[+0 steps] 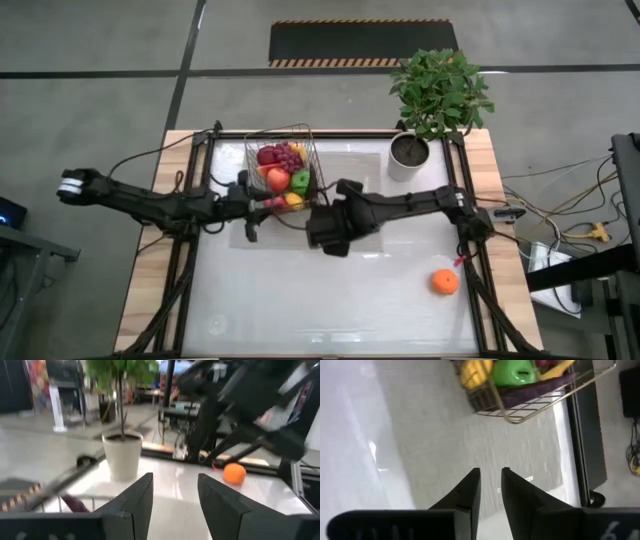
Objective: Build produce basket
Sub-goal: Adjust the brown wire basket on the gray mat
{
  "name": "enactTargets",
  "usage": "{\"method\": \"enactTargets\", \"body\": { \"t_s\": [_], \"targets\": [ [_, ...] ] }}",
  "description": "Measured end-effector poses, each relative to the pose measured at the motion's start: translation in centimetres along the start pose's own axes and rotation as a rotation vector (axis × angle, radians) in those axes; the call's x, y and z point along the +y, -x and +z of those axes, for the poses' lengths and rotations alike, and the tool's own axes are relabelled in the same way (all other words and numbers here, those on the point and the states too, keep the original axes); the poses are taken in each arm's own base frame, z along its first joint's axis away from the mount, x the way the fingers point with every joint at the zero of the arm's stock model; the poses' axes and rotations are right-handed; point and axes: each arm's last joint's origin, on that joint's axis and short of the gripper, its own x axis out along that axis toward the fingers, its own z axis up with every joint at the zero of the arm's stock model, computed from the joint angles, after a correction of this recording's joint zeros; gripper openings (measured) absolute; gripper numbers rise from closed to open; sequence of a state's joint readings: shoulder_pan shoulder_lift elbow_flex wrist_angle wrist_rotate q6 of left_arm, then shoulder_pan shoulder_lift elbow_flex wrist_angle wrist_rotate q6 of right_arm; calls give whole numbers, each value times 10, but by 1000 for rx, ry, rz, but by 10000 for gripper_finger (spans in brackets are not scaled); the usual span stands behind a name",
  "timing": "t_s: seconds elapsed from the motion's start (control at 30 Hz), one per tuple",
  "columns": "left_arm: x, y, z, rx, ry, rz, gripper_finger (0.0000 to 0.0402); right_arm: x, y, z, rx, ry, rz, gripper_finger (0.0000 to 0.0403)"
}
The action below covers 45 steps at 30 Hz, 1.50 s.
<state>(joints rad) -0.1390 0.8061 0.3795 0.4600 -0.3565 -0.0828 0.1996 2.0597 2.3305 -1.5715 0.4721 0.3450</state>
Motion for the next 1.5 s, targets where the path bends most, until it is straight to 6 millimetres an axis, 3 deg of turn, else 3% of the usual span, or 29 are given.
{"method": "enactTargets", "body": {
  "t_s": [0.2,0.47,1.13,1.3,1.5],
  "targets": [
    [-4,-13,-7,107,48,8,139,18,18,-19,-23,64,20,59],
    [-12,-30,-7,176,34,-11,139,34,17,-49,-186,78,96,59],
    [-22,-56,-12,260,113,-17,139,17,-32,-142,-747,-19,252,59],
    [-28,-71,-7,388,64,6,139,11,-40,-161,-895,-58,286,59],
    [-32,-81,1,649,-58,45,139,10,-54,-173,-1111,20,436,59]
  ]
}}
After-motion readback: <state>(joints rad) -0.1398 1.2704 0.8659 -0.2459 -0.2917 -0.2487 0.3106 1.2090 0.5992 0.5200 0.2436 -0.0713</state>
